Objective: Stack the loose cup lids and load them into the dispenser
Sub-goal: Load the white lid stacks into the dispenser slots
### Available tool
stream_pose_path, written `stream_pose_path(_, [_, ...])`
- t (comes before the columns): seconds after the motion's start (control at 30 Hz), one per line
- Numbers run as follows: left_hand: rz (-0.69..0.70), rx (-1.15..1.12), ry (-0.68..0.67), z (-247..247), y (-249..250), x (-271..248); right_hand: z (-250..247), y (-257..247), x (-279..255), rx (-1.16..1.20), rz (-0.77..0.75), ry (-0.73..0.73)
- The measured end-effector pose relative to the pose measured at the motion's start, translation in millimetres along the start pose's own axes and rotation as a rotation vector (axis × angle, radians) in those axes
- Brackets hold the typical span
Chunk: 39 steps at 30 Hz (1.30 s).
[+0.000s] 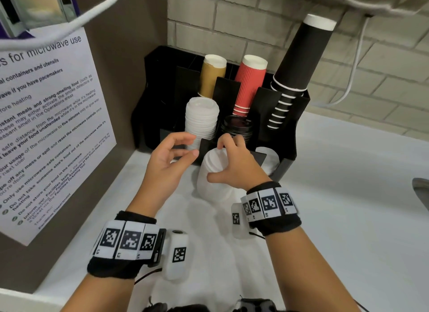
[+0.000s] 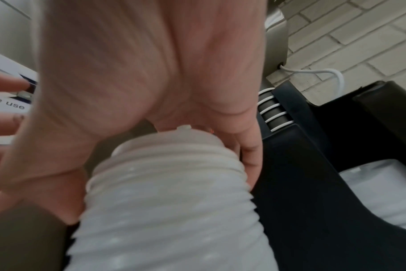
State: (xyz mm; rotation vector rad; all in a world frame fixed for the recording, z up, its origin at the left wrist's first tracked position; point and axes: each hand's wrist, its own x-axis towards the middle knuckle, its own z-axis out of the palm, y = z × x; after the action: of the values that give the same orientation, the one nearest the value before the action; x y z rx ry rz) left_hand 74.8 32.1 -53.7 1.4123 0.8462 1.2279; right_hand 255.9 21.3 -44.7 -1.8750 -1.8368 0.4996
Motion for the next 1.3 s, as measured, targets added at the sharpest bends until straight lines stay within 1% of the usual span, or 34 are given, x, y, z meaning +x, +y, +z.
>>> stream_pose_path(0.13, [0.013,-0.006,-0.023,3,0,-1,-5,1,-1,0.061,-0.016,0.034])
stream_pose_path(0.27, [-0.008,0.011,-0.052,9,3,-2,-15,0,-7,0.145,-0.043,0.173])
stream_pose_path(0.3, [-0.027,0.018,-0.08,10,4,-2,-18,-1,-10,0.193,-0.052,0.207])
stream_pose_path(0.37, [-0.05,0.03,-0.181,14,4,-3,-24,-6,-18,0.31,-0.063,0.236])
stream_pose_path(0.43, [-0.054,0.006,-0.279,20,5,-5,-30,-14,-27,0.443,-0.059,0.194])
stream_pose_path(0.47, [-0.055,-0.025,-0.304,23,7,-6,-32,-18,-31,0.507,-0.055,0.151])
stream_pose_path(0.6, [-0.032,-0.076,-0.301,28,14,-6,-41,-25,-42,0.654,-0.061,-0.008])
stream_pose_path(0.77, [-0.013,-0.074,-0.328,27,19,-5,-50,-18,-48,0.724,-0.055,-0.088])
stream_pose_path(0.9, [-0.026,-0.071,-0.322,31,19,-5,-54,-14,-51,0.726,-0.049,-0.071])
stream_pose_path(1.3, [-0.052,-0.051,-0.362,34,17,-5,-50,-12,-54,0.66,-0.059,0.001])
